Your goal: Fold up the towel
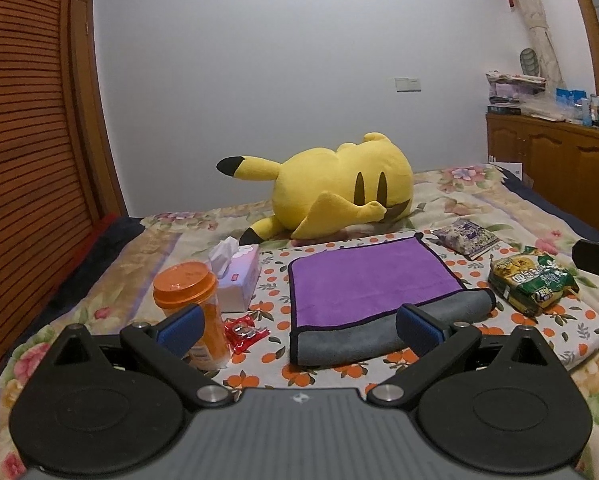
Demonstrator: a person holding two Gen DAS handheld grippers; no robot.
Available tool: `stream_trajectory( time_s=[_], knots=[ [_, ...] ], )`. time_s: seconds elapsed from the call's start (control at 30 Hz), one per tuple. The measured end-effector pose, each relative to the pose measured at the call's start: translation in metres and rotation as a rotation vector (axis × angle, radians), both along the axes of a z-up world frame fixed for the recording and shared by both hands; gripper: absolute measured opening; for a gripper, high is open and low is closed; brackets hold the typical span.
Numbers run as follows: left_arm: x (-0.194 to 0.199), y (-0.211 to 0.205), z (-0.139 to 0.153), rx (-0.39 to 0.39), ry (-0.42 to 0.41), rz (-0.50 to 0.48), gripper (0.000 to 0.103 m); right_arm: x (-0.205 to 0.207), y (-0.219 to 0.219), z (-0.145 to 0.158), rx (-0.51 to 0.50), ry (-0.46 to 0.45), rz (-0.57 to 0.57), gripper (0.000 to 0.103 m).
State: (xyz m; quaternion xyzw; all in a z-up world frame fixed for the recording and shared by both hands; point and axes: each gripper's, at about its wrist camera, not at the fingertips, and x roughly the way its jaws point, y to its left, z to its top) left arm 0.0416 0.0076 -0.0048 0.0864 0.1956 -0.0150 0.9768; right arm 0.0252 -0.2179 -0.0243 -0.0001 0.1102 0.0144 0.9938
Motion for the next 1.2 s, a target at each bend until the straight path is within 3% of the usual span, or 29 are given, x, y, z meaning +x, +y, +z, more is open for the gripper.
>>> stream_trajectory(
  time_s=[0.73, 1.2],
  knots=[
    [0.056, 0.007, -0.003, 0.016, 0.047, 0.002, 0.103, 0.037, -0.007, -0.006, 0.023, 0.048, -0.016, 0.103],
    [0.091, 0.011, -0.022, 0.024, 0.107, -0.005, 0.103, 0.07, -0.005, -0.018, -0.013, 0.085, 0.002, 0.103]
  ],
)
